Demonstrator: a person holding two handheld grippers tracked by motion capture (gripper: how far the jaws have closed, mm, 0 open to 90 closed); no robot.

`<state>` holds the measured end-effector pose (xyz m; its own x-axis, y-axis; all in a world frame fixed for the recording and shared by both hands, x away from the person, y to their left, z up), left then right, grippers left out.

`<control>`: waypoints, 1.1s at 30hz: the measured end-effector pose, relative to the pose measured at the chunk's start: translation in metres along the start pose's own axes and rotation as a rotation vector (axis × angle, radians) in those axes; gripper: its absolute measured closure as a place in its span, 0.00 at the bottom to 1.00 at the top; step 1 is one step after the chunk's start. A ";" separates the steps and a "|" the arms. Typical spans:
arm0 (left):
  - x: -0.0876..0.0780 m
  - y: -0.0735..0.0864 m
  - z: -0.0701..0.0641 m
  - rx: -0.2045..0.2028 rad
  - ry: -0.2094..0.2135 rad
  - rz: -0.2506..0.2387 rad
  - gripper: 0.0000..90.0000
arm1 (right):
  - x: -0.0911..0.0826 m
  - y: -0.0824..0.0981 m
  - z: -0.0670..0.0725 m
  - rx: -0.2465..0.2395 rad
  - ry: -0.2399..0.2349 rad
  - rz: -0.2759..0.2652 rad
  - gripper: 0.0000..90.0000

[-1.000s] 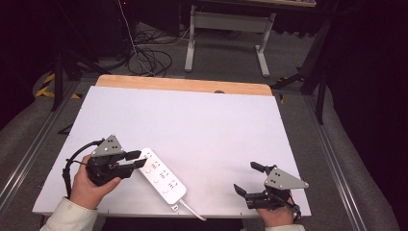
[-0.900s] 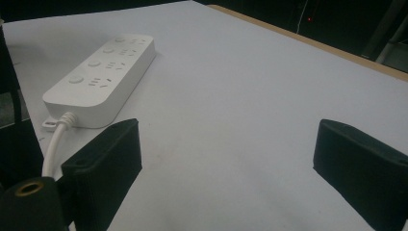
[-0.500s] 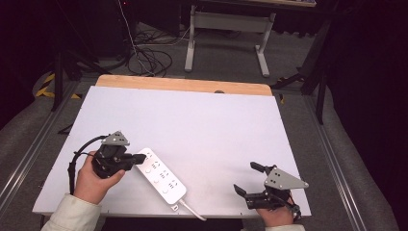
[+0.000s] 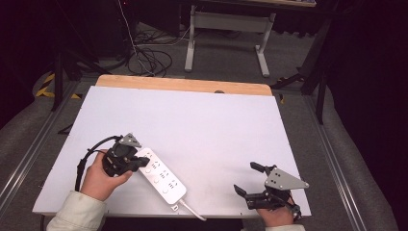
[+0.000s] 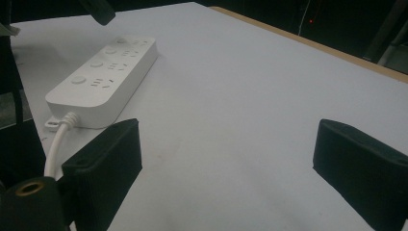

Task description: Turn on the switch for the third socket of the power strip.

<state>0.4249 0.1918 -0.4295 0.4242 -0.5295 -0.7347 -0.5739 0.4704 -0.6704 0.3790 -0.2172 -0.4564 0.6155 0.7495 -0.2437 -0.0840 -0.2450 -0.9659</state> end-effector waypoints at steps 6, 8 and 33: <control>0.008 -0.001 0.000 0.011 -0.007 0.054 1.00 | 0.000 0.000 0.000 0.001 -0.003 -0.002 0.11; 0.011 -0.001 -0.001 0.014 -0.009 0.069 1.00 | 0.000 0.000 0.000 0.000 -0.003 0.000 0.11; 0.027 0.001 -0.006 0.043 -0.056 0.166 1.00 | 0.001 0.001 0.000 -0.001 -0.019 0.002 0.11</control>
Point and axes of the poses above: each handheld gripper's, and its own axes: x roughly forward along the jaws, y roughly out of its underside, z roughly to its left, the point moved 2 cm from there along x, roughly forward along the jaws, and after that the axes turned 8 degrees about -z, right-handed, at the moved point
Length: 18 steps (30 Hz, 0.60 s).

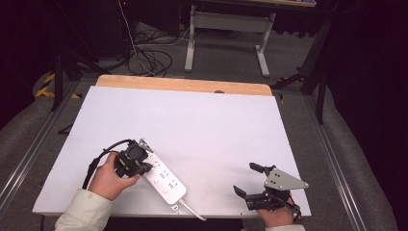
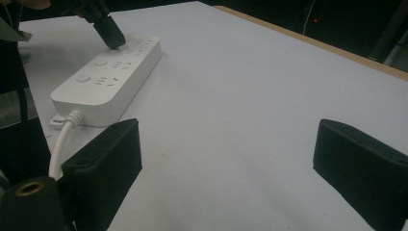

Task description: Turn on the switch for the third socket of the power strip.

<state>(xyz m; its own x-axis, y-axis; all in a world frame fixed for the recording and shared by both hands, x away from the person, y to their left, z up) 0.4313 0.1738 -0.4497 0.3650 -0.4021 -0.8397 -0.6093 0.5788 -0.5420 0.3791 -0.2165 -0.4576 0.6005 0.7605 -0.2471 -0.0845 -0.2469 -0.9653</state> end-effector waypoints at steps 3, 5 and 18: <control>0.000 0.000 -0.001 0.007 -0.006 0.001 1.00 | 0.000 0.000 0.000 0.002 0.000 -0.001 0.11; 0.000 0.000 -0.001 0.004 -0.005 0.001 1.00 | 0.000 0.000 0.000 0.002 -0.001 -0.003 0.11; 0.003 0.001 -0.002 -0.003 -0.021 -0.002 1.00 | -0.001 -0.001 0.001 -0.004 0.000 -0.010 0.11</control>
Point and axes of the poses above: each handheld gripper's, and its own axes: x roughly forward along the jaws, y roughly out of its underside, z roughly to its left, the point moved 2 cm from there along x, roughly forward along the jaws, and after that the axes turned 8 degrees about -z, right-handed, at the moved point
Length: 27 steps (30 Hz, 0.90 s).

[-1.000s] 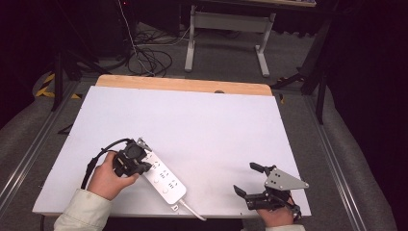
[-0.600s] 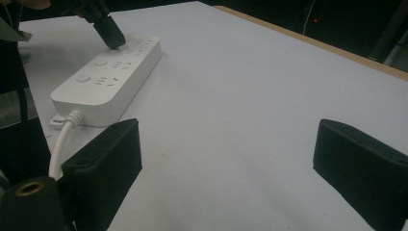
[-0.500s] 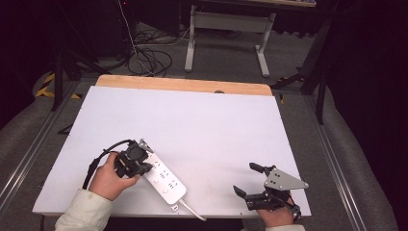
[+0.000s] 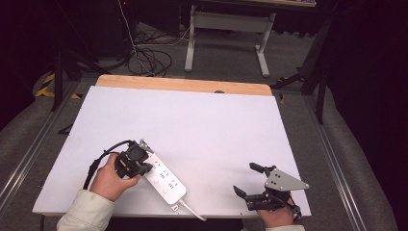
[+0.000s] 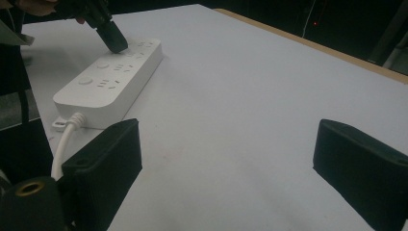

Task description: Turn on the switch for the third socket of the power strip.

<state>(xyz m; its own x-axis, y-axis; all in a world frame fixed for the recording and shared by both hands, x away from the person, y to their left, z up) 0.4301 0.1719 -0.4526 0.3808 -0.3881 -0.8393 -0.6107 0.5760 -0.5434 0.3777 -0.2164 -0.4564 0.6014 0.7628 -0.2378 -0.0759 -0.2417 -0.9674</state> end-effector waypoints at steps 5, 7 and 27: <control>0.000 -0.001 -0.003 0.004 -0.022 0.017 1.00 | 0.000 0.000 0.001 0.004 0.000 0.005 0.11; 0.001 -0.001 -0.004 0.003 -0.026 0.017 1.00 | 0.001 0.000 0.001 0.001 0.000 0.002 0.11; 0.003 0.000 -0.003 -0.009 -0.030 -0.012 1.00 | 0.000 0.000 0.001 0.001 -0.001 0.002 0.11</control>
Point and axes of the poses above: each handheld gripper's, and its own axes: x roughly forward along the jaws, y roughly out of its underside, z roughly to its left, the point moved 2 cm from there along x, roughly forward along the jaws, and after that the axes turned 8 degrees about -z, right-handed, at the moved point
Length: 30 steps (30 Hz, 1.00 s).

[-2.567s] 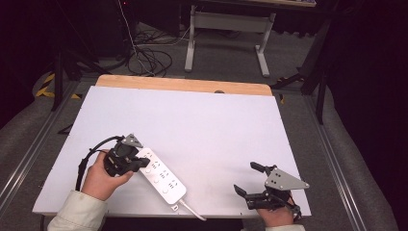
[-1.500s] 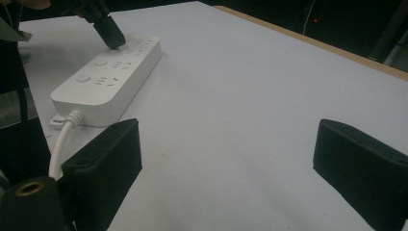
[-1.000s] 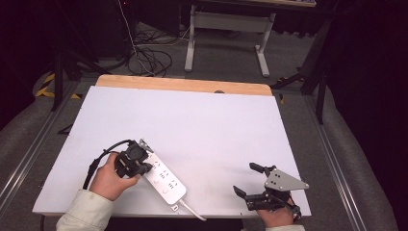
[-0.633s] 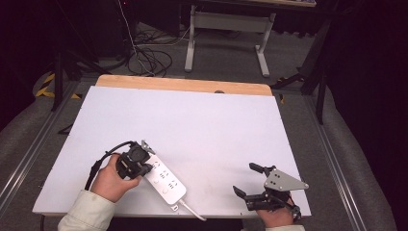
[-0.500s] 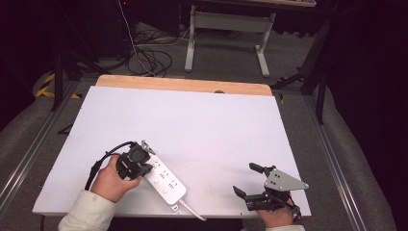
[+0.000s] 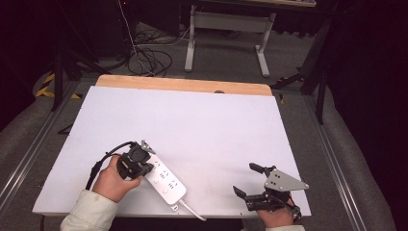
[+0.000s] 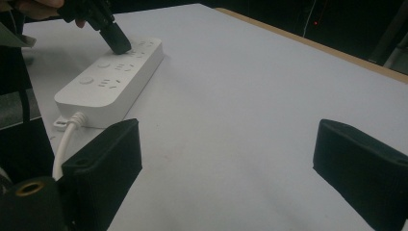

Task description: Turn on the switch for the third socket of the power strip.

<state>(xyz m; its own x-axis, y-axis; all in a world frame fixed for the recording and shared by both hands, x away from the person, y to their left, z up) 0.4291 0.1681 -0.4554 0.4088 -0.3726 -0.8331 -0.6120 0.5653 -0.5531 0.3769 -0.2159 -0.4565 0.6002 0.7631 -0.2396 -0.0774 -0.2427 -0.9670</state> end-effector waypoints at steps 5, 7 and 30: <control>-0.001 -0.001 -0.001 -0.014 -0.009 -0.041 1.00 | 0.000 0.000 -0.001 -0.003 0.000 0.000 0.11; -0.004 -0.001 0.000 -0.020 -0.022 -0.047 1.00 | -0.001 0.000 -0.001 0.005 0.001 -0.003 0.11; -0.052 -0.010 -0.009 0.018 0.018 -0.190 0.99 | 0.001 0.001 -0.002 0.010 0.003 0.003 0.11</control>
<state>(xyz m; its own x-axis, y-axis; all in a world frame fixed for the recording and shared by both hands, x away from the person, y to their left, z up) 0.4075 0.1750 -0.4062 0.5035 -0.4871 -0.7136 -0.5127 0.4963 -0.7005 0.3786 -0.2169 -0.4578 0.6019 0.7608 -0.2427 -0.0874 -0.2393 -0.9670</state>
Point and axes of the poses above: each handheld gripper's, and its own axes: x roughly forward along the jaws, y roughly out of its underside, z roughly to its left, the point moved 2 cm from there along x, roughly forward along the jaws, and after that the axes turned 8 degrees about -z, right-handed, at the moved point
